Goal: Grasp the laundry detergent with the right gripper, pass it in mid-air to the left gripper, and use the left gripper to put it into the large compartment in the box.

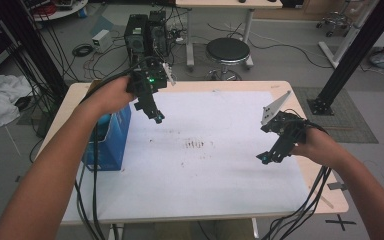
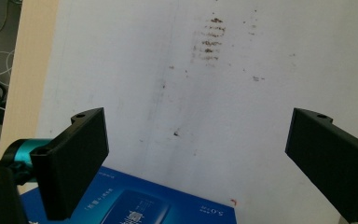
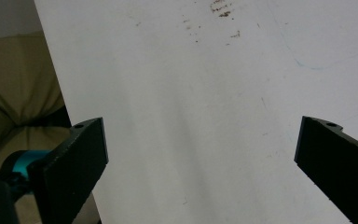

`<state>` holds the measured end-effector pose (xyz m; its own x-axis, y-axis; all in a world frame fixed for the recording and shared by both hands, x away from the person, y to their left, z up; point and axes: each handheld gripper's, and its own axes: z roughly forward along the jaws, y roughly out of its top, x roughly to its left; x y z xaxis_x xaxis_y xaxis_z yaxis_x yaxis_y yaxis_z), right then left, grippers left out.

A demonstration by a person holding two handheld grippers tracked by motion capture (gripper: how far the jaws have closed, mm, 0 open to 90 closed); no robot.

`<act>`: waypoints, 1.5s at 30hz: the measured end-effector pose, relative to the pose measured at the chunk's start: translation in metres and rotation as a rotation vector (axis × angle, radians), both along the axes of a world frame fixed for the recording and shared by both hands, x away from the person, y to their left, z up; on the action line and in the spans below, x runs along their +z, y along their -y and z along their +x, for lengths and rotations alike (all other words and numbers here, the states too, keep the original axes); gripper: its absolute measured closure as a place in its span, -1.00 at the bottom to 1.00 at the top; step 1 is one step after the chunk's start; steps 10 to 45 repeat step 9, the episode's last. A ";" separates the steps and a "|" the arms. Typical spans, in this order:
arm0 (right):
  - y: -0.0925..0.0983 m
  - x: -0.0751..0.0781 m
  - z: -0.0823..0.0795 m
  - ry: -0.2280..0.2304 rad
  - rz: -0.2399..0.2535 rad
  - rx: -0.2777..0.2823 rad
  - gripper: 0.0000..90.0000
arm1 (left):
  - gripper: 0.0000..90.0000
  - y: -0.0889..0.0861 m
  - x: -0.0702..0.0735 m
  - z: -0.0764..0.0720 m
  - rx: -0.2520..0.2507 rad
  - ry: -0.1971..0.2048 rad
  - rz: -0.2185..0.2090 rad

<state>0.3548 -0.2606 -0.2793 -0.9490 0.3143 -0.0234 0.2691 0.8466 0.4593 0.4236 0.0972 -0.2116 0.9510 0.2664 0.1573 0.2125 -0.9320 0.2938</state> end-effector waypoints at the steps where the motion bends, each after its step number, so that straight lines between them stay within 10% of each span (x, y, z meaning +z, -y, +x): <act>1: 0.000 0.000 0.000 0.001 0.001 0.002 -0.97 | -0.87 0.000 0.000 0.000 0.000 0.000 0.000; 45: 0.002 0.000 -0.002 0.002 0.004 -0.004 -0.97 | -0.87 -0.001 0.001 -0.002 -0.001 -0.001 0.004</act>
